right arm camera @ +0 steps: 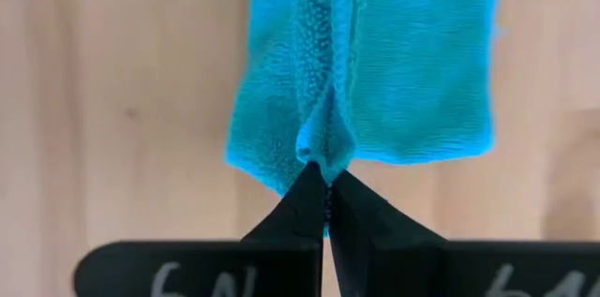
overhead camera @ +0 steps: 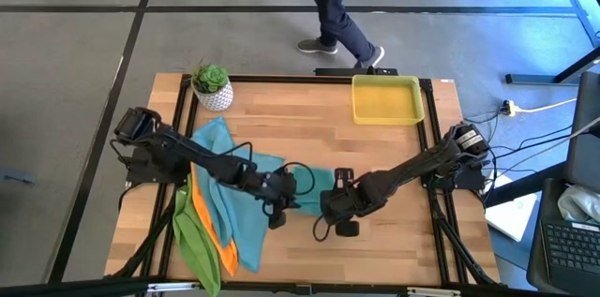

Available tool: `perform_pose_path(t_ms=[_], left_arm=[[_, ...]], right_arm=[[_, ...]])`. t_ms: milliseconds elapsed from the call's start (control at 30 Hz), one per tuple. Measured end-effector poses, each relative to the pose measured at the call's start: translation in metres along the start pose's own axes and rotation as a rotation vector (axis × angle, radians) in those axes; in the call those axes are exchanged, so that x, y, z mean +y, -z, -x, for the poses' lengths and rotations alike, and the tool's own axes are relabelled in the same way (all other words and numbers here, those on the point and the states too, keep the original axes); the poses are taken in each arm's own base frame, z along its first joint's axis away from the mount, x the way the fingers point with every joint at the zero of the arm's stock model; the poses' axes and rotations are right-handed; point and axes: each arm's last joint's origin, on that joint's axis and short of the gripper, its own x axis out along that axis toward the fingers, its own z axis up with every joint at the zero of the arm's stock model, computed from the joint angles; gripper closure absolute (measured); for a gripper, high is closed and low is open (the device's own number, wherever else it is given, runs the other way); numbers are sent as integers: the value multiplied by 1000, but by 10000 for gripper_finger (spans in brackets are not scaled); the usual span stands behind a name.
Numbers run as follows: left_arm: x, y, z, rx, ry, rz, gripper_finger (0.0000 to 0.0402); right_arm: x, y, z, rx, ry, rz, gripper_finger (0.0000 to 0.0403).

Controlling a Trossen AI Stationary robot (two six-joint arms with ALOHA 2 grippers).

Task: Fold microfiber towels
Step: Fold the right blue microfiber towel

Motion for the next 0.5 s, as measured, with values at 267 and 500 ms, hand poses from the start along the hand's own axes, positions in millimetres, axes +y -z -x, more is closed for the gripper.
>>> perform_pose_path(t_ms=[267, 500], left_arm=[[35, -9, 0, 68, -10, 2, 398], [48, -8, 2, 110, -48, 0, 396]], right_arm=[[-34, -5, -6, 39, 129, 27, 394], [-57, -6, -26, 39, 96, 52, 394]])
